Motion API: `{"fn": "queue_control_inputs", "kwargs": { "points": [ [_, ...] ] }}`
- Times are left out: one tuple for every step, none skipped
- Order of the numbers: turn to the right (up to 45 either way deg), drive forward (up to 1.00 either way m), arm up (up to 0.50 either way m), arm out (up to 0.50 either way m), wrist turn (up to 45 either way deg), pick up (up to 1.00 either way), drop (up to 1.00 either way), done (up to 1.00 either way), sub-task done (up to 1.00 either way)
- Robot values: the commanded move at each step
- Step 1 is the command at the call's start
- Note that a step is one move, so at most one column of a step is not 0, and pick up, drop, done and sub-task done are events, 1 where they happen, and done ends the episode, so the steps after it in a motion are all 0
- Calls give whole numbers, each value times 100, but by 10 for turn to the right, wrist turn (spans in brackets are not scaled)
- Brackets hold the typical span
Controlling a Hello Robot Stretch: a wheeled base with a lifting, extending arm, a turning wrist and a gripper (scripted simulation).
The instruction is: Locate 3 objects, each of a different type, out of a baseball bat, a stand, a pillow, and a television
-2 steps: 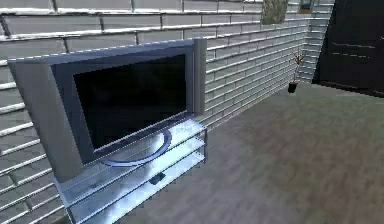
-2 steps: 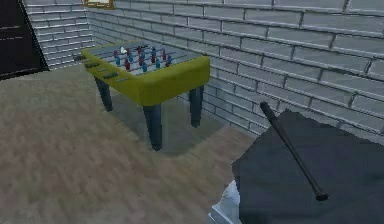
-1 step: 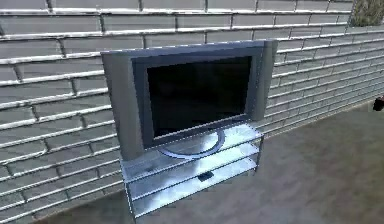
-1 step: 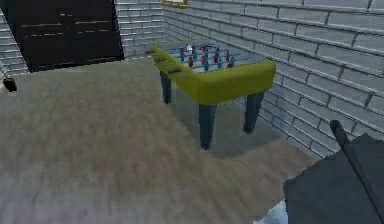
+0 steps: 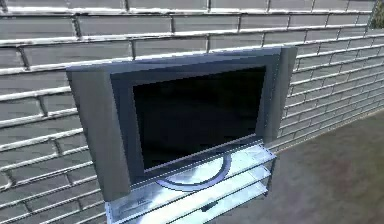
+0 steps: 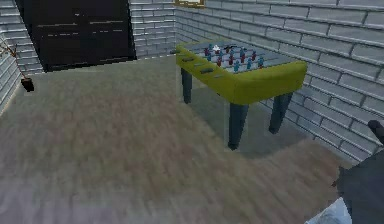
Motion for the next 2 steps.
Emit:
{"fn": "queue_control_inputs", "kwargs": {
  "points": [
    [0,0,0,0,0,0,0,0,100],
    [-270,0,0,0,0,0,0,0,0]
  ]
}}
